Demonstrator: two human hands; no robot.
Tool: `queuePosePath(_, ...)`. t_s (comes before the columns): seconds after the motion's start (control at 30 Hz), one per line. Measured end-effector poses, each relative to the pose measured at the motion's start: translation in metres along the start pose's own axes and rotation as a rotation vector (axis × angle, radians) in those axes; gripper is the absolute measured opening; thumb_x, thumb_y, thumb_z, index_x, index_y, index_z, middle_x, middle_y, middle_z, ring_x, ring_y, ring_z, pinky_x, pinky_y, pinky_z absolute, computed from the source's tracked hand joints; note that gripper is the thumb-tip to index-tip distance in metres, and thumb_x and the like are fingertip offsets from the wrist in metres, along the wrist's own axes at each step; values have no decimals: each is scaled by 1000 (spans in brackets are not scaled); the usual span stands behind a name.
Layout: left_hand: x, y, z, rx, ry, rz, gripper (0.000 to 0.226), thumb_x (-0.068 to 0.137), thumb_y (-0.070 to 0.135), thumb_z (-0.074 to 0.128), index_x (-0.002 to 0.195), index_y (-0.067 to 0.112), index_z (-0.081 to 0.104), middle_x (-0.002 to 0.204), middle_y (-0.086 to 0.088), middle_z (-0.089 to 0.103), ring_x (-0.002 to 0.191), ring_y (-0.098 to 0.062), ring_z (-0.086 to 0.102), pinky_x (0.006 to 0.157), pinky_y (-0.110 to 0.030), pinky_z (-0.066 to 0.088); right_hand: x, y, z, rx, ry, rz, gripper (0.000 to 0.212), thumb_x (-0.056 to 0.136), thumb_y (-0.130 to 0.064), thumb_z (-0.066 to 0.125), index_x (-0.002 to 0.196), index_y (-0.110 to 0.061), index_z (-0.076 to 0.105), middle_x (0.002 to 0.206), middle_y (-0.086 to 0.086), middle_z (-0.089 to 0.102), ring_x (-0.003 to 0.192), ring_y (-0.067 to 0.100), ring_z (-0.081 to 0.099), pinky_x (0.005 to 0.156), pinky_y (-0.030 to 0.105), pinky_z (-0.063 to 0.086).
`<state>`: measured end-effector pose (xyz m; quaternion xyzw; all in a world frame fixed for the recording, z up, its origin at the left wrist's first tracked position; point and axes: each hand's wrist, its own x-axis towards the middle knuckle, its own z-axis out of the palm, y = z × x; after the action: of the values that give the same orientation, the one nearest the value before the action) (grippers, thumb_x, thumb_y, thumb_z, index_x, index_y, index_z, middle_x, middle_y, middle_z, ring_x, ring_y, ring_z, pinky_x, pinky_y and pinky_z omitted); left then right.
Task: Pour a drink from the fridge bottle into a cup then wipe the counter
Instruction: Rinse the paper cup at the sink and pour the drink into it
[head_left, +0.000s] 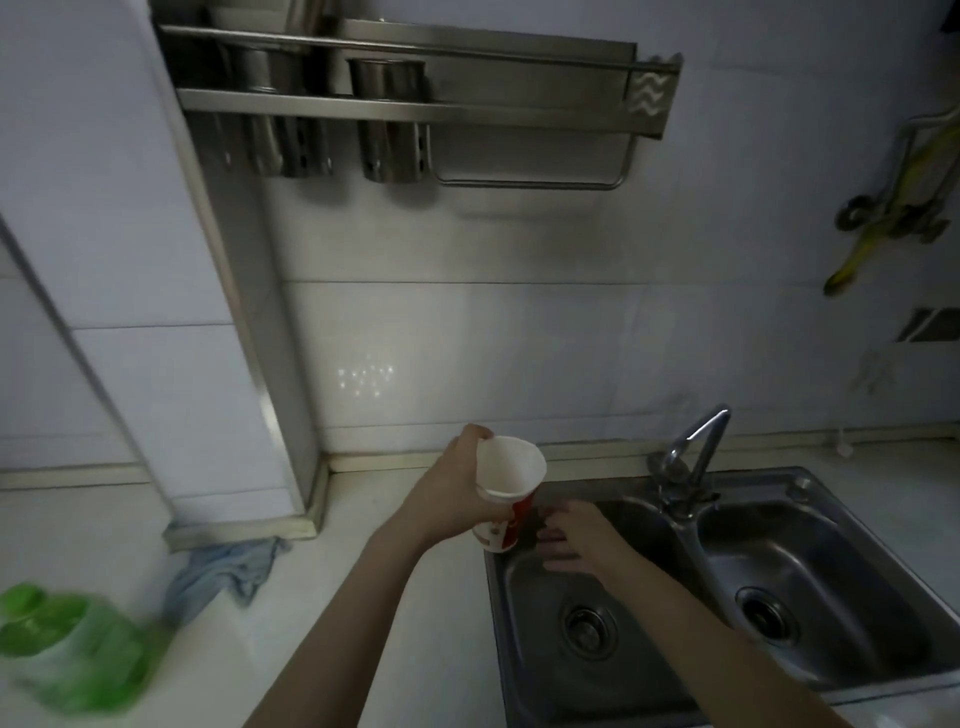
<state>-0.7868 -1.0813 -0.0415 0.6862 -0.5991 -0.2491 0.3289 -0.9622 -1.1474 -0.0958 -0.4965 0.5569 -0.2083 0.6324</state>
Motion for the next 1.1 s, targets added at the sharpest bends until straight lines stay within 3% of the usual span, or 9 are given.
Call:
queuePosePath(0.13, -12, -5, -5, -29, 8, -12, 83, 63, 28, 86, 129, 28, 36, 124, 2, 50, 110, -19, 53, 87, -38, 55, 2, 2, 17, 119, -74, 107, 25, 93, -14, 57, 116, -3, 59, 103, 18, 67, 95, 32, 65, 84, 45, 56)
queuePosePath(0.23, -21, -13, -10, -19, 18, -28, 86, 60, 30, 88, 129, 30, 35, 124, 5, 49, 110, -18, 53, 86, -38, 54, 1, 3, 31, 197, -140, 121, 29, 93, -15, 56, 117, 2, 56, 101, 18, 66, 92, 32, 64, 79, 43, 57)
queuePosePath(0.37, -35, -27, -22, -1, 70, -55, 87, 59, 32, 89, 127, 31, 36, 123, 6, 51, 108, -16, 53, 85, -36, 55, 6, 4, 53, 201, -161, 130, 25, 101, -21, 43, 113, -4, 56, 101, 19, 67, 95, 31, 65, 84, 43, 56)
queuePosePath(0.5, -51, -45, -41, 46, 80, -73, 92, 62, 32, 90, 133, 27, 33, 128, 6, 48, 112, -15, 50, 85, -30, 51, -1, 2, 81, 167, -200, 160, 22, 102, -22, 40, 90, -16, 56, 108, 19, 66, 103, 33, 65, 91, 45, 54)
queuePosePath(0.6, -60, -70, -61, 91, 73, -104, 95, 61, 33, 90, 135, 26, 32, 133, 4, 46, 115, -18, 50, 91, -38, 53, -7, 4, 109, 152, -188, 152, 21, 101, -19, 42, 87, -12, 56, 110, 19, 65, 105, 34, 64, 94, 47, 52)
queuePosePath(0.7, -67, -101, -88, 157, 36, -105, 95, 58, 38, 89, 132, 29, 31, 135, 4, 46, 114, -20, 53, 91, -43, 53, -7, 5, 153, 116, -166, 162, 16, 99, -11, 45, 97, -6, 59, 106, 17, 67, 100, 31, 65, 85, 42, 55)
queuePosePath(0.9, -91, -171, -168, 263, -7, -39, 92, 60, 36, 88, 133, 22, 34, 133, -4, 48, 113, -26, 56, 91, -42, 51, -7, 3, 270, 169, -94, 147, 13, 95, -6, 49, 91, -3, 61, 85, 14, 63, 77, 26, 61, 72, 37, 52)
queuePosePath(1.1, -125, -226, -222, 288, -120, 1, 89, 61, 47, 86, 130, 24, 35, 129, 0, 49, 112, -23, 56, 90, -40, 51, -23, 21, 351, 234, -73, 160, 16, 94, -7, 49, 87, -3, 63, 89, 16, 62, 81, 27, 61, 68, 34, 52)
